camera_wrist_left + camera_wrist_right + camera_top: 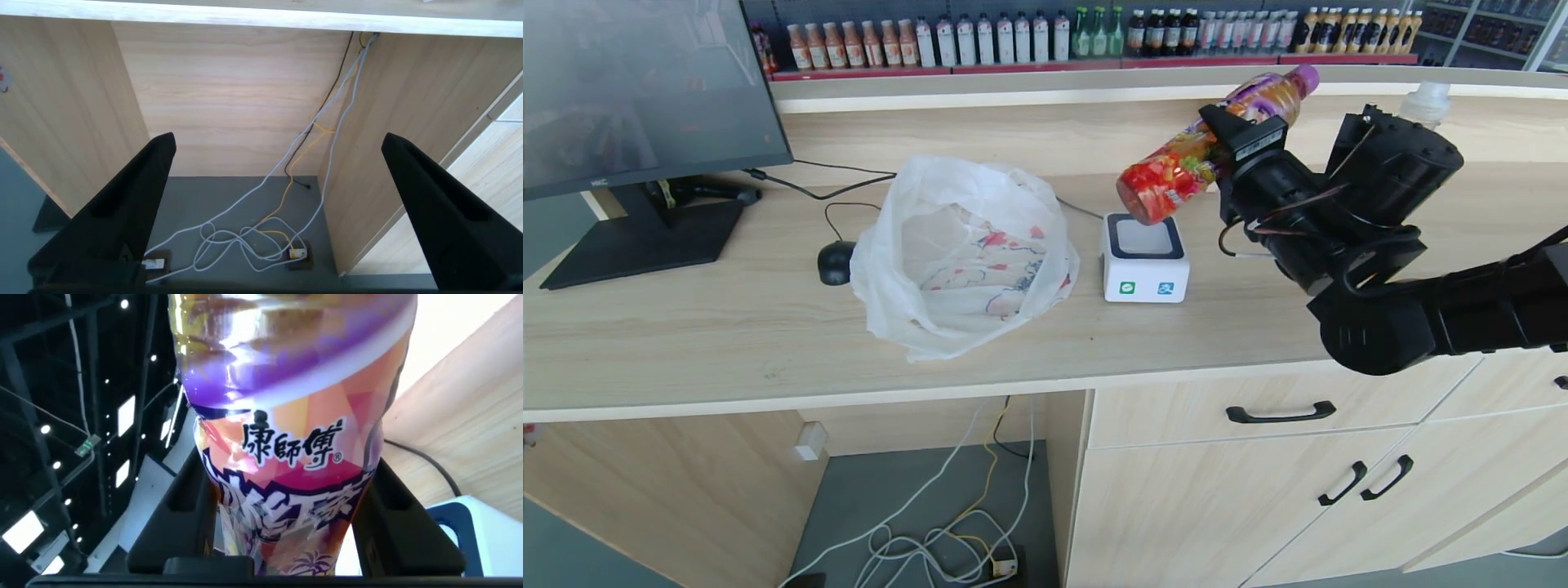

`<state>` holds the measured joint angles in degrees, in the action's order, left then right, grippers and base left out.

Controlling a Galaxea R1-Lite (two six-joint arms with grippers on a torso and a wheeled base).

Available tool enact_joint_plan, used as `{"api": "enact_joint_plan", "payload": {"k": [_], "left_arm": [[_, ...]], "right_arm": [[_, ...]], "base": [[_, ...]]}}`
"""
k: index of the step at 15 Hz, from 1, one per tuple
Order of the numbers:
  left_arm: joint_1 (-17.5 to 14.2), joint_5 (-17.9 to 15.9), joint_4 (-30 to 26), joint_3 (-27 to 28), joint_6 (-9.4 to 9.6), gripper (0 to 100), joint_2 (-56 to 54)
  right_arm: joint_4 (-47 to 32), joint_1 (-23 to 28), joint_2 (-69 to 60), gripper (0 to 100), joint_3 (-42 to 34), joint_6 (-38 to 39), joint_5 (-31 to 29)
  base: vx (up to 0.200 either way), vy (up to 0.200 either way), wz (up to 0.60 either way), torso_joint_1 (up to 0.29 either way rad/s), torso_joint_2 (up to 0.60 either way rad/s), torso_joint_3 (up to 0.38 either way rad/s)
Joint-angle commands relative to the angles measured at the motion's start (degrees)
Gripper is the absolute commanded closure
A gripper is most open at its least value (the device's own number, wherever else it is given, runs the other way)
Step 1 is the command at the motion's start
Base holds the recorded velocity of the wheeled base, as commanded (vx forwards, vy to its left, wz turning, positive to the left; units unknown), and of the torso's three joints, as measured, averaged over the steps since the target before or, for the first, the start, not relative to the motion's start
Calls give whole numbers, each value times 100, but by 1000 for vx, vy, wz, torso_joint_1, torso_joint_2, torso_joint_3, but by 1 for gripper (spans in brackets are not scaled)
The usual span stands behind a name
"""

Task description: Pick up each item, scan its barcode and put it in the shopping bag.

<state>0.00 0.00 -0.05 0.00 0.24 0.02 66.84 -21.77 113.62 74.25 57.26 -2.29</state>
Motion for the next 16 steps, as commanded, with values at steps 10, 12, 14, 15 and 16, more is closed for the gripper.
{"api": "enact_joint_plan", "payload": {"k": [10, 12, 14, 15, 16], "left_arm": [[0, 0, 5, 0, 2, 0, 6], [0, 0, 5, 0, 11, 0, -2], [0, 0, 5, 0, 11, 0, -2], [0, 0, -4, 0, 11, 0, -2], [0, 0, 5, 0, 11, 0, -2]], "right_arm": [[382, -1119, -2080, 100, -2451, -4074, -52], [672, -1189, -2072, 100, -2785, -5207, -78], [769, -978, -2063, 100, -2793, -6192, -78], [857, -925, -2080, 100, -2785, -6394, -78], [857, -855, -2089, 100, -2670, -6535, -78]], "base": [[0, 0, 0, 0, 0, 0], [0, 0, 0, 0, 0, 0], [0, 0, 0, 0, 0, 0], [0, 0, 0, 0, 0, 0], [0, 0, 0, 0, 0, 0]]}}
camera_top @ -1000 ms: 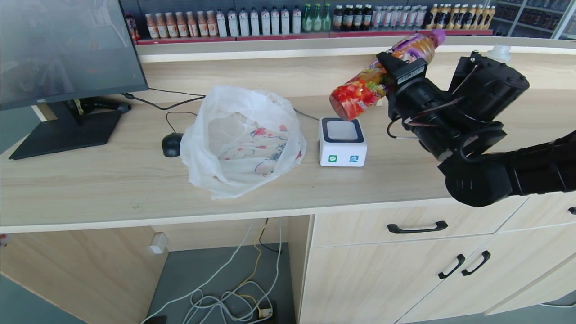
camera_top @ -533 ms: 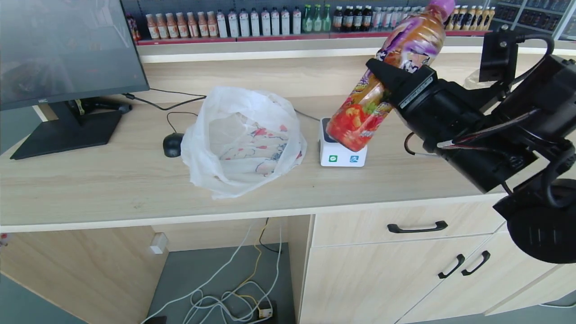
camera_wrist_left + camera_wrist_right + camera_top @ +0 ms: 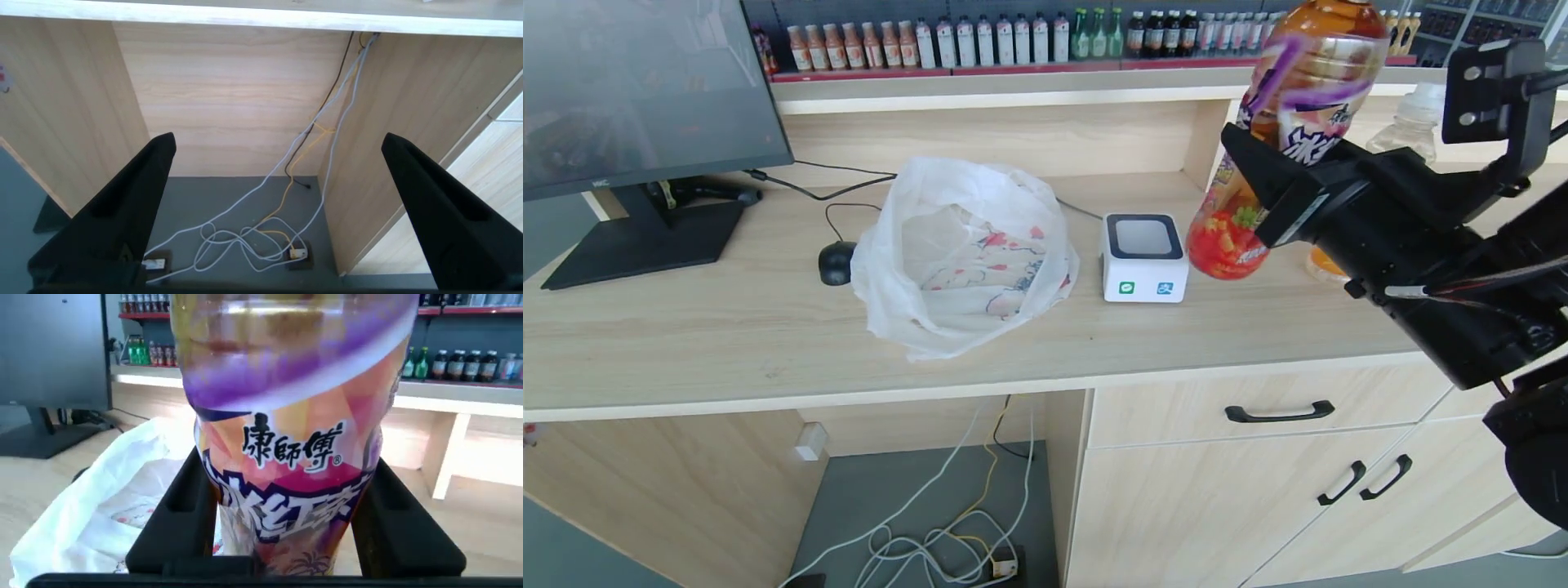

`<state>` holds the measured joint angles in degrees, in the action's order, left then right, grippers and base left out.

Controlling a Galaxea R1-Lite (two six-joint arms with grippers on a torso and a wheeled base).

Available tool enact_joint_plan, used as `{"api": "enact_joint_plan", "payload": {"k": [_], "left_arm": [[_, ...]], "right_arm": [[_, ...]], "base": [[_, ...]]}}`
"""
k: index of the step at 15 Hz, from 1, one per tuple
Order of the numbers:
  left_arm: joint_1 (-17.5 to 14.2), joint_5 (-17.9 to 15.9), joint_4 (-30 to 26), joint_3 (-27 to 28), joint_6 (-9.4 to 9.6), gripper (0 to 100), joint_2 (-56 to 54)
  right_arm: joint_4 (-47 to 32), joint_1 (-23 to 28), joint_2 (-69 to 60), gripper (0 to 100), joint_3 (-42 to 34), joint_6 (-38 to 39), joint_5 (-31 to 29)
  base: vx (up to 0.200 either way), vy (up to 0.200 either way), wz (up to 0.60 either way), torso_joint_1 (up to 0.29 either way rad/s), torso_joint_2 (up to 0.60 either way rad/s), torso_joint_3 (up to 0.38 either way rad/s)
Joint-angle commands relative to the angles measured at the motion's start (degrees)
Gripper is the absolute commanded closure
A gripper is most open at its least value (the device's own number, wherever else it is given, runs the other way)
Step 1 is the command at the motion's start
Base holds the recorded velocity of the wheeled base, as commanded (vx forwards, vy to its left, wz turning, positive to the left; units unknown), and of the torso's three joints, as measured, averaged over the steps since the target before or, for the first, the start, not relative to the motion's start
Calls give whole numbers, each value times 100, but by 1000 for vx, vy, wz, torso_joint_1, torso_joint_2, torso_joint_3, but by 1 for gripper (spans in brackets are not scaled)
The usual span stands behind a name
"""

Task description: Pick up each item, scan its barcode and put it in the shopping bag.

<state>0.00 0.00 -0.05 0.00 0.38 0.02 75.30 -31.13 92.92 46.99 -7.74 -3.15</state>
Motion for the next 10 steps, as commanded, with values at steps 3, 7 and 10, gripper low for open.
{"api": "enact_joint_plan", "payload": {"k": [3, 7, 10], "left_arm": [[0, 0, -4, 0, -3, 0, -2], [0, 0, 5, 0, 6, 0, -2], [0, 0, 5, 0, 6, 0, -2]], "right_arm": [[11, 740, 262, 100, 759, -430, -37], [20, 740, 455, 100, 759, -729, 587], [222, 916, 482, 100, 706, -746, 640]], "base": [[0, 0, 0, 0, 0, 0], [0, 0, 0, 0, 0, 0], [0, 0, 0, 0, 0, 0]]}}
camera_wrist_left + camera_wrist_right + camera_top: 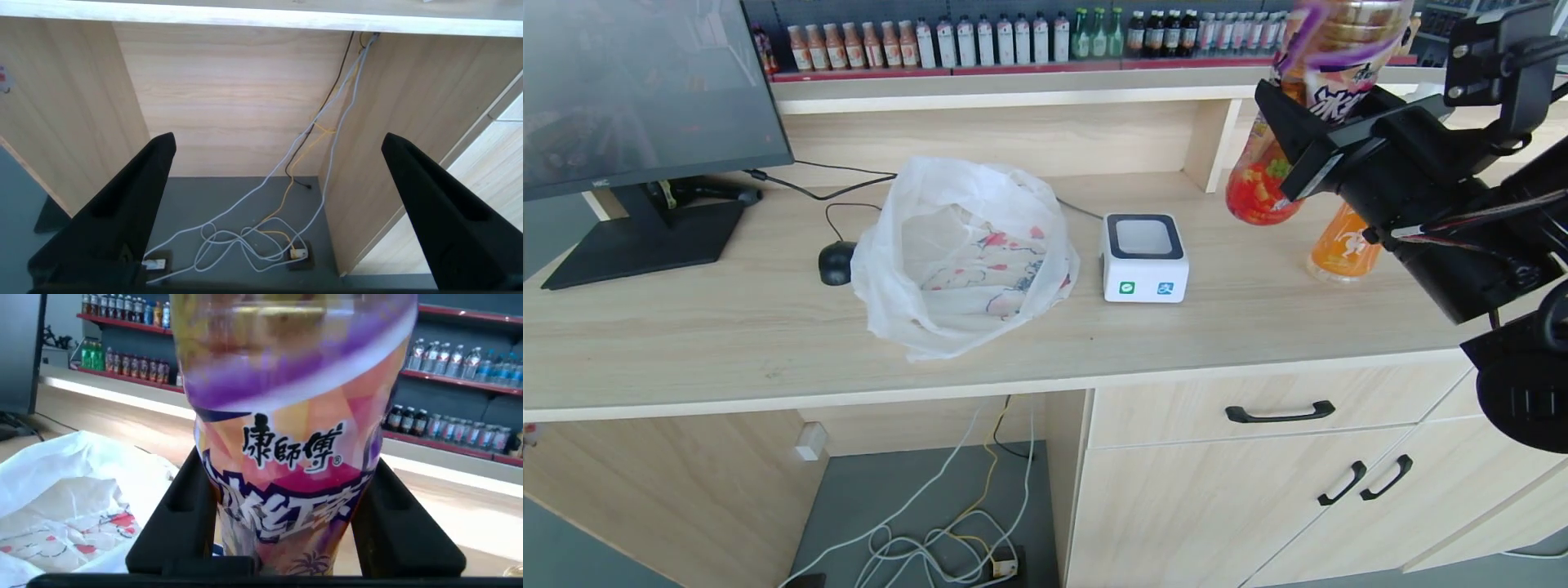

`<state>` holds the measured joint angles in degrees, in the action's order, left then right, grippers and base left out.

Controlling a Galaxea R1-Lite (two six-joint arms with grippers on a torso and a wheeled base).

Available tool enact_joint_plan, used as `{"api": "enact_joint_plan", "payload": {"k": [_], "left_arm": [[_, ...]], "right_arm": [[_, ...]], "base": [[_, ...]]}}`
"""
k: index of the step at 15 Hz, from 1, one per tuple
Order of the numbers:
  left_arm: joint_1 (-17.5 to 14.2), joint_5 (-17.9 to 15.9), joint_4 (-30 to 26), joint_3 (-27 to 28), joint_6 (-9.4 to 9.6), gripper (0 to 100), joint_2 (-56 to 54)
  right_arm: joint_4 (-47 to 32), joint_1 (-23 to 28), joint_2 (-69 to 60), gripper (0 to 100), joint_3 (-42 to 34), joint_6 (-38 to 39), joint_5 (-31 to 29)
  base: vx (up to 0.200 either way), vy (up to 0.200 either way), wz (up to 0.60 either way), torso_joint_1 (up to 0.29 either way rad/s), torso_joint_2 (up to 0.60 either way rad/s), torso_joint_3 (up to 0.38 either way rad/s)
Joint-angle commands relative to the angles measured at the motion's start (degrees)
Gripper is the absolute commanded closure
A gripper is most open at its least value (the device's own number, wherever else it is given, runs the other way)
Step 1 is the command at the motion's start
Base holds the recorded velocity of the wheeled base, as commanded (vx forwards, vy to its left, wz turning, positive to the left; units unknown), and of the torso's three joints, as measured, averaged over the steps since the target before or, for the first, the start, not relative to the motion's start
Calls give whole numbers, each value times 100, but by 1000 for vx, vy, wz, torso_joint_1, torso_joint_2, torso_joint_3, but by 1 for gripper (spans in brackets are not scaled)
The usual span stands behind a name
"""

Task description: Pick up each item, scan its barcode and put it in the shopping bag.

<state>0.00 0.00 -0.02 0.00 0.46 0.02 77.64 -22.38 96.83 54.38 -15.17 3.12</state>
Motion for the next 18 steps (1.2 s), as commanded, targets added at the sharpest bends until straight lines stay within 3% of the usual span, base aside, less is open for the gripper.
{"api": "enact_joint_plan", "payload": {"k": [1, 4, 16, 18], "left_arm": [[0, 0, 2, 0, -2, 0, -2], [0, 0, 2, 0, -11, 0, -2], [0, 0, -6, 0, -2, 0, 6], [0, 0, -6, 0, -11, 0, 6]], "right_arm": [[128, 41, 134, 100, -33, -22, -31], [251, 76, 187, 100, -7, 58, -268], [480, 305, 363, 100, -51, 435, -295], [498, 305, 372, 100, -191, 462, -286]], "base": [[0, 0, 0, 0, 0, 0], [0, 200, 0, -1, 1, 2], [0, 200, 0, 2, 3, 1], [0, 0, 0, 0, 0, 0]]}}
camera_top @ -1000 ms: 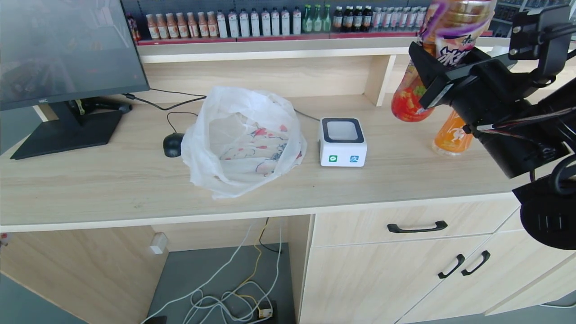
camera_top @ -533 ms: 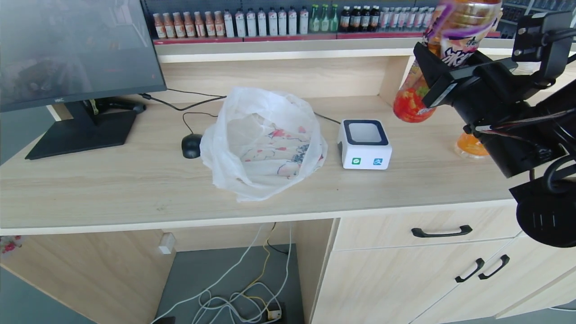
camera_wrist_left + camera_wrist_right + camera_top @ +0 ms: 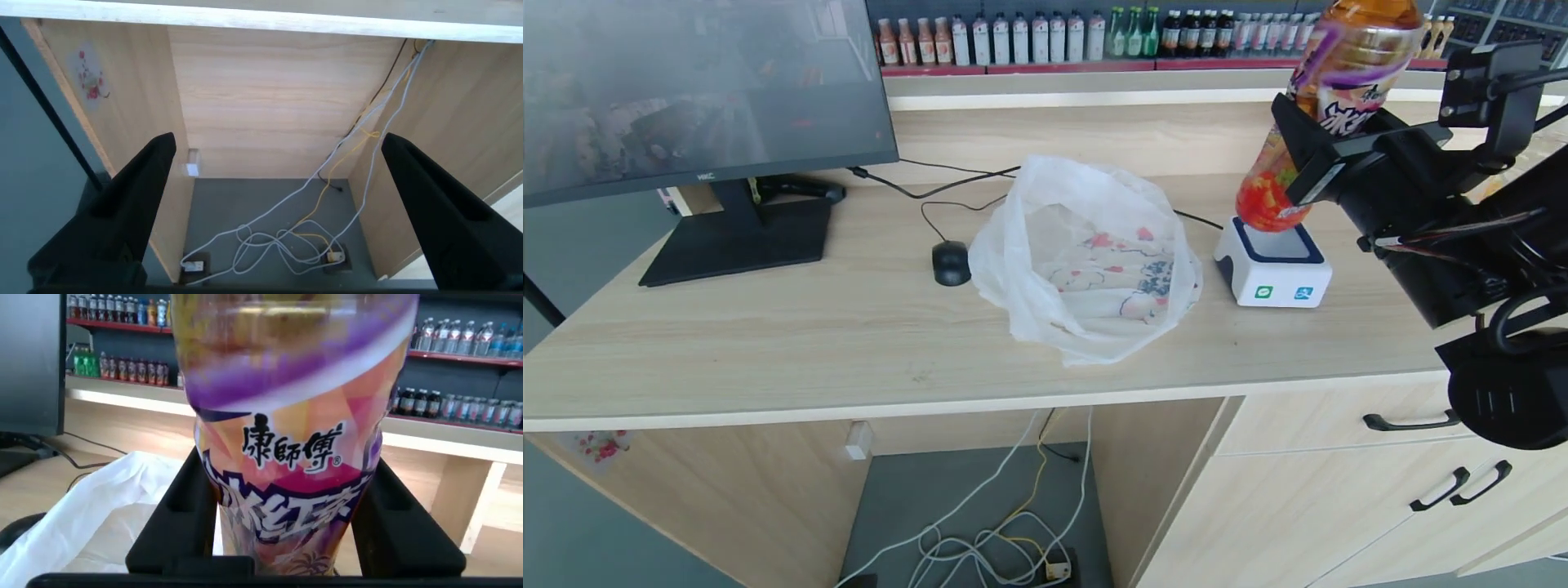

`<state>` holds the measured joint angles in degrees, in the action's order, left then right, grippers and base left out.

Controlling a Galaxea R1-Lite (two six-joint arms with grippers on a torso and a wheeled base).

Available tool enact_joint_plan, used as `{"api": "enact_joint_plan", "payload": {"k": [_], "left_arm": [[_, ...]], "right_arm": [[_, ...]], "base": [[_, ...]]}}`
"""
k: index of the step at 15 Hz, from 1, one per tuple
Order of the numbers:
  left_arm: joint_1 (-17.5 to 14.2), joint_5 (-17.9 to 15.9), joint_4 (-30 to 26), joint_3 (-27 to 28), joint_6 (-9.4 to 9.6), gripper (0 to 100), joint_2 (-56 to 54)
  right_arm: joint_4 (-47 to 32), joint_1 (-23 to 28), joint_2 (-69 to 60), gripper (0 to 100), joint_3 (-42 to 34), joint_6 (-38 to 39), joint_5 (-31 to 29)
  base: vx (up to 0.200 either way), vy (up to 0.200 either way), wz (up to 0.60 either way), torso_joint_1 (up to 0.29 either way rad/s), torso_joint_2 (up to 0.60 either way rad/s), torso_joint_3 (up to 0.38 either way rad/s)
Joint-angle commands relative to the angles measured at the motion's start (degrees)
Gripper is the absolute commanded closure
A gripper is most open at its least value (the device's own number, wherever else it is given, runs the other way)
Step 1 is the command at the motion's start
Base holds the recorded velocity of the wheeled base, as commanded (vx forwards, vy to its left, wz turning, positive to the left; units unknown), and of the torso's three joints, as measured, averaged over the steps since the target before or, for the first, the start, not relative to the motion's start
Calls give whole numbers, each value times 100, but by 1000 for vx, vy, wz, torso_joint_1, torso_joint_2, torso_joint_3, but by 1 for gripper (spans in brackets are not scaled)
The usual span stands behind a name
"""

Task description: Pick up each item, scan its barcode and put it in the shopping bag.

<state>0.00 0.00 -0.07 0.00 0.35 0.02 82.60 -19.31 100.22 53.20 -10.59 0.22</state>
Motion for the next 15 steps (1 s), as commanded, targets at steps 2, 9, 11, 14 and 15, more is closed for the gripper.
{"api": "enact_joint_plan", "payload": {"k": [2, 9, 11, 14, 15], "left_arm": [[0, 0, -1, 0, 0, 0, -2], [0, 0, -1, 0, 0, 0, -2], [0, 0, 7, 0, 0, 0, -2], [0, 0, -1, 0, 0, 0, 6], [0, 0, -1, 0, 0, 0, -2]], "right_arm": [[37, -3, 33, 100, -170, 5, 4], [-69, -653, 156, 100, -196, 75, 40], [-289, -706, 358, 100, 50, 180, 31], [-702, -706, 903, 100, 780, 304, 31], [-948, -706, 947, 100, 973, 304, 40]], "base": [[0, 0, 0, 0, 0, 0], [0, 0, 0, 0, 0, 0], [0, 0, 0, 0, 0, 0], [0, 0, 0, 0, 0, 0], [0, 0, 0, 0, 0, 0]]}}
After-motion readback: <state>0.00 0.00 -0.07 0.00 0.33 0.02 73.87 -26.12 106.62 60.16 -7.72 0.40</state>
